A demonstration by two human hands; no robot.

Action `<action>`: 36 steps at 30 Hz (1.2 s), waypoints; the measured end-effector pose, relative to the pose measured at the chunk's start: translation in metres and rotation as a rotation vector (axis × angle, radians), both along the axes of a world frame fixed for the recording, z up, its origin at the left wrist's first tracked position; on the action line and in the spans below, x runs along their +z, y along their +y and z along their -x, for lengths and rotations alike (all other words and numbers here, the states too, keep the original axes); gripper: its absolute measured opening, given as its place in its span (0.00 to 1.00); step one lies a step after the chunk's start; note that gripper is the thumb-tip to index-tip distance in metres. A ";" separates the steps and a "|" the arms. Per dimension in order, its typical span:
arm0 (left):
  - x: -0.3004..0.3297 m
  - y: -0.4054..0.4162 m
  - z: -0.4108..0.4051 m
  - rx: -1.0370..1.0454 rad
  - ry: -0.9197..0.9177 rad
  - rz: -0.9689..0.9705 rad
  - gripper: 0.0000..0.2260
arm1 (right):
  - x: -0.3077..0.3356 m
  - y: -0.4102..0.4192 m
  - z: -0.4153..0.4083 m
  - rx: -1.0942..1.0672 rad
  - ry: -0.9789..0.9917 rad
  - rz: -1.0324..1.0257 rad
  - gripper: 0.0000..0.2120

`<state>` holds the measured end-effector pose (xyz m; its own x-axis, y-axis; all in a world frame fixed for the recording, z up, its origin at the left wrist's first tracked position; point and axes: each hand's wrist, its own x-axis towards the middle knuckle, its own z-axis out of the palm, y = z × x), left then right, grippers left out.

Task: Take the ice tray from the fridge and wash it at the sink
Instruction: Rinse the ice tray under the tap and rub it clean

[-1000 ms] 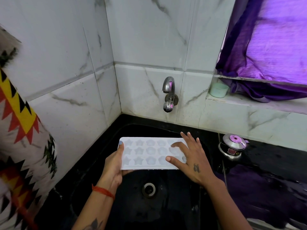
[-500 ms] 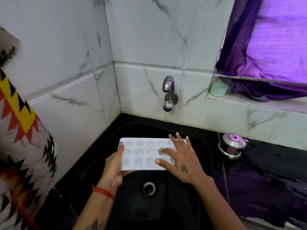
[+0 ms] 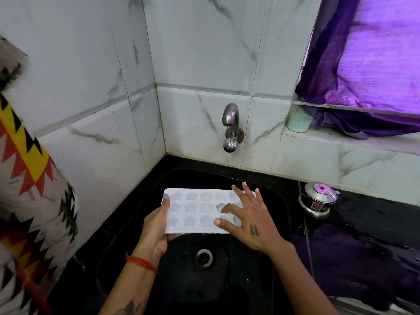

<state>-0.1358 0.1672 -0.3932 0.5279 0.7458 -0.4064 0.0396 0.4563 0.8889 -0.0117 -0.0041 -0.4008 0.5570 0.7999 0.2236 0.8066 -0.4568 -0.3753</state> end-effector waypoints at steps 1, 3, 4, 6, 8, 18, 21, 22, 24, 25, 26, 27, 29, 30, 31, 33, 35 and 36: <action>0.000 0.000 0.000 0.000 0.000 0.001 0.17 | 0.001 0.000 0.000 -0.003 -0.007 0.007 0.35; 0.000 0.000 -0.001 -0.001 -0.004 0.002 0.17 | 0.003 -0.001 0.002 -0.012 -0.021 0.024 0.38; 0.000 0.000 -0.001 -0.003 -0.005 0.003 0.17 | 0.003 -0.001 0.002 -0.019 -0.029 0.032 0.39; -0.001 0.000 -0.001 -0.006 -0.003 0.001 0.17 | 0.004 -0.001 0.003 -0.034 -0.033 0.045 0.41; -0.002 0.000 -0.001 -0.006 0.002 -0.002 0.17 | 0.003 -0.001 0.002 -0.040 -0.025 0.049 0.42; -0.003 0.001 -0.001 -0.002 -0.006 -0.019 0.17 | 0.004 -0.001 0.000 0.002 0.096 0.061 0.33; -0.003 0.001 -0.001 0.000 -0.008 -0.018 0.17 | 0.005 -0.001 0.000 0.007 0.109 0.043 0.35; -0.004 0.001 -0.001 0.000 -0.007 -0.018 0.17 | 0.005 -0.001 0.000 0.008 0.110 0.035 0.35; -0.004 0.001 -0.001 -0.002 -0.002 -0.018 0.17 | 0.005 -0.002 0.000 0.008 0.102 0.031 0.35; -0.004 0.001 -0.001 -0.003 0.000 -0.016 0.17 | 0.006 -0.002 0.001 0.004 0.094 0.033 0.35; -0.005 0.002 -0.001 -0.003 0.003 -0.014 0.17 | 0.006 -0.002 0.001 -0.001 0.084 0.036 0.35; -0.005 0.002 -0.001 -0.003 0.005 -0.013 0.18 | 0.006 -0.002 0.001 -0.006 0.073 0.041 0.34; -0.004 0.002 -0.001 -0.002 0.006 -0.016 0.17 | 0.006 -0.003 0.001 -0.009 0.063 0.052 0.34; -0.004 0.001 -0.002 0.000 0.005 -0.018 0.17 | 0.007 -0.003 0.001 -0.009 0.065 0.054 0.34; -0.003 0.001 -0.002 0.002 0.003 -0.018 0.17 | 0.007 -0.003 0.001 -0.007 0.073 0.049 0.35; -0.002 0.000 -0.002 0.002 0.004 -0.017 0.17 | 0.008 -0.003 0.002 -0.007 0.108 0.015 0.36; -0.002 0.001 -0.002 -0.002 0.008 -0.018 0.17 | 0.011 -0.003 0.002 -0.007 0.149 -0.034 0.36; -0.002 0.001 -0.002 -0.004 0.010 -0.018 0.17 | 0.012 -0.002 0.003 -0.004 0.162 -0.053 0.36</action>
<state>-0.1339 0.1680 -0.3954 0.5271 0.7507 -0.3982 0.0504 0.4401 0.8965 -0.0145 -0.0058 -0.3884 0.5924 0.7869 0.1728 0.7319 -0.4359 -0.5238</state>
